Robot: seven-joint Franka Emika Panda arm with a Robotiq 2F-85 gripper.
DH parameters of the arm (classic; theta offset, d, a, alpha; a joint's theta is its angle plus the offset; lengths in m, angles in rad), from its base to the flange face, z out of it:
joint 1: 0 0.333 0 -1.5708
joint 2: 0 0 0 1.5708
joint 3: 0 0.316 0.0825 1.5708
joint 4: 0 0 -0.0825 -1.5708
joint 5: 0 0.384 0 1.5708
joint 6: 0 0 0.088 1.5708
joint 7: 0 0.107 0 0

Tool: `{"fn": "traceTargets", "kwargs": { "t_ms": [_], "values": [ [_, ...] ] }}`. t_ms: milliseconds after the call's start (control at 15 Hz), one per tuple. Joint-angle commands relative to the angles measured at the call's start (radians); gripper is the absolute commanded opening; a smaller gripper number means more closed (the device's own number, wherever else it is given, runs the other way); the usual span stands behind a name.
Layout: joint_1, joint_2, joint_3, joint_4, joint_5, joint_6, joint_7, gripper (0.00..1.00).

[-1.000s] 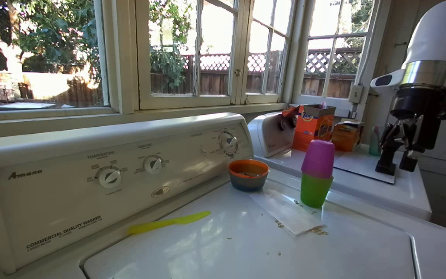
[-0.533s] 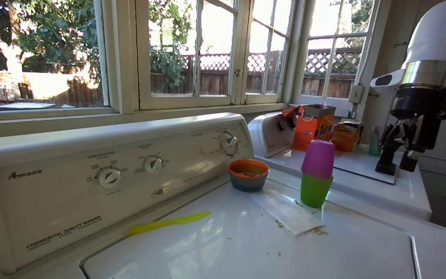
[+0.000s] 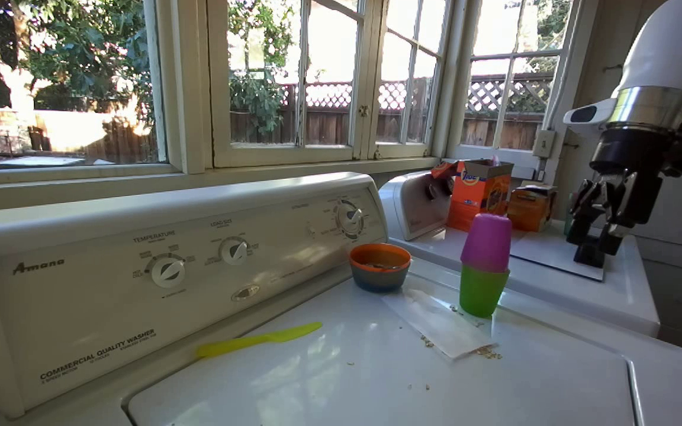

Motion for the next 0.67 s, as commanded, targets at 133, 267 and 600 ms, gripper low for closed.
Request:
{"fn": "traceTargets", "kwargs": {
  "t_ms": [133, 267, 600],
  "values": [
    [0.020, 0.049, 0.055, 0.017, -0.103, 0.191, 0.065, 1.00],
    [0.022, 0.063, 0.077, 0.019, -0.162, 0.257, 0.122, 1.00],
    [0.012, 0.079, 0.108, 0.007, -0.359, 0.367, 0.352, 1.00]
  ]
}}
